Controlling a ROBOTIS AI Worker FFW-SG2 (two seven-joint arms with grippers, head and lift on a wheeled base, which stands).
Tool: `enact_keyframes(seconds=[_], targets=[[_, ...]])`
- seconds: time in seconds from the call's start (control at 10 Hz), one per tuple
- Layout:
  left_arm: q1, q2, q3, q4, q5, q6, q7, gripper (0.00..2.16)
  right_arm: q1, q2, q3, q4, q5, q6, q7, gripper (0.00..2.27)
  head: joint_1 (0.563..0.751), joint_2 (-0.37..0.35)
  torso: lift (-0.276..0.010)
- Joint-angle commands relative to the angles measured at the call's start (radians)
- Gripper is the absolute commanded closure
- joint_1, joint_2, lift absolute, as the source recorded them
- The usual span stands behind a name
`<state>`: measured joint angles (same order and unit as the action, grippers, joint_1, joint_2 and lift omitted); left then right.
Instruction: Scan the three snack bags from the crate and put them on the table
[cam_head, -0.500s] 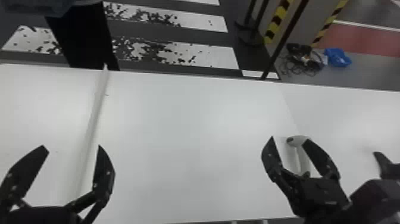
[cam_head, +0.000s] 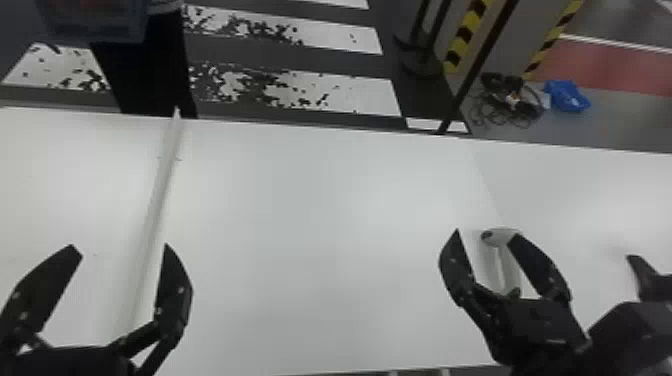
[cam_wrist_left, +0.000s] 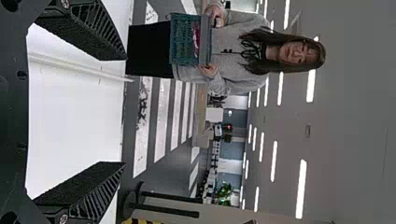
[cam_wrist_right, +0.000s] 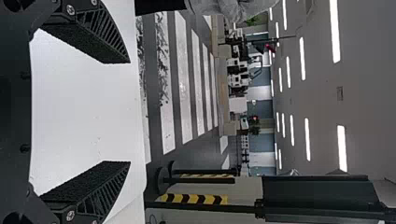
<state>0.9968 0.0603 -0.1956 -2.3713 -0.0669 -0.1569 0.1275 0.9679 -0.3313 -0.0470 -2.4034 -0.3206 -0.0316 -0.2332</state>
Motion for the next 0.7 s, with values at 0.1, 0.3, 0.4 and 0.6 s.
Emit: enact_keyframes(seconds=[0.1, 0.3, 0.4, 0.6], targets=[[0.0, 0.0, 0.002, 0.001, 0.006, 0.003, -0.011, 0.07, 0.0, 0.0, 0.003, 0.001, 0.0, 0.0, 0.0, 0.11, 0.695, -0.196, -0.094], [0.0, 0.0, 0.004, 0.001, 0.01, 0.003, -0.026, 0.07, 0.0, 0.002, 0.003, 0.001, 0.0, -0.006, 0.0, 0.11, 0.695, -0.197, -0.094], [0.0, 0.0, 0.007, 0.003, 0.016, 0.003, -0.035, 0.08, 0.002, 0.002, 0.003, 0.001, 0.0, -0.006, 0.0, 0.11, 0.695, -0.199, -0.094], [0.0, -0.002, 0.007, 0.001, 0.021, 0.006, -0.048, 0.08, 0.002, 0.003, 0.004, 0.0, 0.0, -0.006, 0.0, 0.11, 0.695, -0.204, -0.094]])
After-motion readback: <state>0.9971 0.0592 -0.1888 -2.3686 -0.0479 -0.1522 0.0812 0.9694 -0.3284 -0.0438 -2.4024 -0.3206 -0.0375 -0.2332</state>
